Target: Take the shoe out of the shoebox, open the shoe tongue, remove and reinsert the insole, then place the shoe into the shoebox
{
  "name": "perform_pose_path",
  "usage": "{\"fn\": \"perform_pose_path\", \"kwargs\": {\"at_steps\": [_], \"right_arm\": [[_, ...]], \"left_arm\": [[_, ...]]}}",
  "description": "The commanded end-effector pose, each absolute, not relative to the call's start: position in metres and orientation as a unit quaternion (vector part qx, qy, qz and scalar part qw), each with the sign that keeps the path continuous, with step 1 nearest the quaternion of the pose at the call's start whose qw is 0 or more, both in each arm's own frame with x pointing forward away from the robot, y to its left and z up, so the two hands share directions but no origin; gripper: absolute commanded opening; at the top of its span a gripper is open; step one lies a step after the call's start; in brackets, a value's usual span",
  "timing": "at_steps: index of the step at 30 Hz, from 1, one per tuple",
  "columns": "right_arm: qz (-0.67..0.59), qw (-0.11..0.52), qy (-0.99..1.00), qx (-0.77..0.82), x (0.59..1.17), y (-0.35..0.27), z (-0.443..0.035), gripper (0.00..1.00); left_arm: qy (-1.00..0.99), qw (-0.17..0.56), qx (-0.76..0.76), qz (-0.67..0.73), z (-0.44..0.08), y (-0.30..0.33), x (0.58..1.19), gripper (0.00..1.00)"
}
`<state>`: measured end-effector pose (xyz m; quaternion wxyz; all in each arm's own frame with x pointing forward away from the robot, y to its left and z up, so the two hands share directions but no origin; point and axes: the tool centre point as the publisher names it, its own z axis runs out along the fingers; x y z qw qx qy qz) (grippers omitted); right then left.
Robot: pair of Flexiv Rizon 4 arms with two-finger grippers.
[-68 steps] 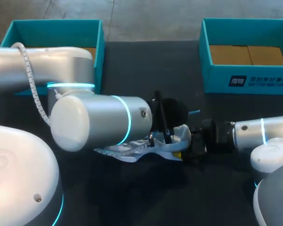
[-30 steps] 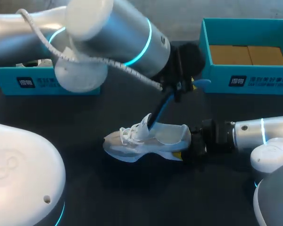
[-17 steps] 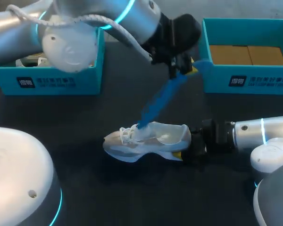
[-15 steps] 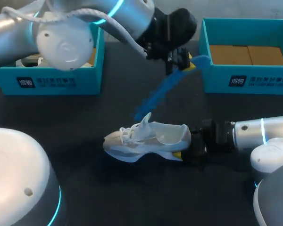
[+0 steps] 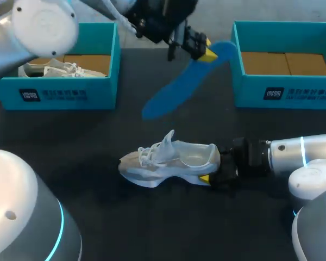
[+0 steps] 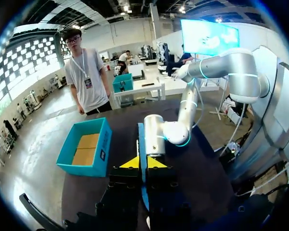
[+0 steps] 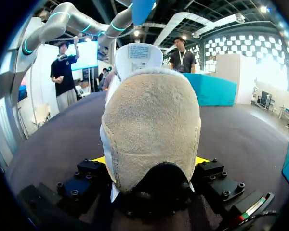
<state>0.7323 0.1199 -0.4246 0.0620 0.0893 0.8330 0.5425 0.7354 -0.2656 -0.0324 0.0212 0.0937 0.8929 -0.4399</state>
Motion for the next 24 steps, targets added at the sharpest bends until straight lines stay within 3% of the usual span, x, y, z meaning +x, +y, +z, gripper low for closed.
{"fn": "perform_pose_path", "kwargs": {"at_steps": [1, 24], "right_arm": [[0.541, 0.062, 0.834, 0.09, 0.731, 0.12, -0.424, 0.0], [0.541, 0.062, 0.834, 0.09, 0.731, 0.12, -0.424, 0.0]], "left_arm": [[0.884, 0.01, 0.106, -0.456, -0.021, -0.256, 0.738, 0.0], [0.864, -0.009, 0.123, -0.489, -0.002, -0.251, 0.743, 0.0]]}}
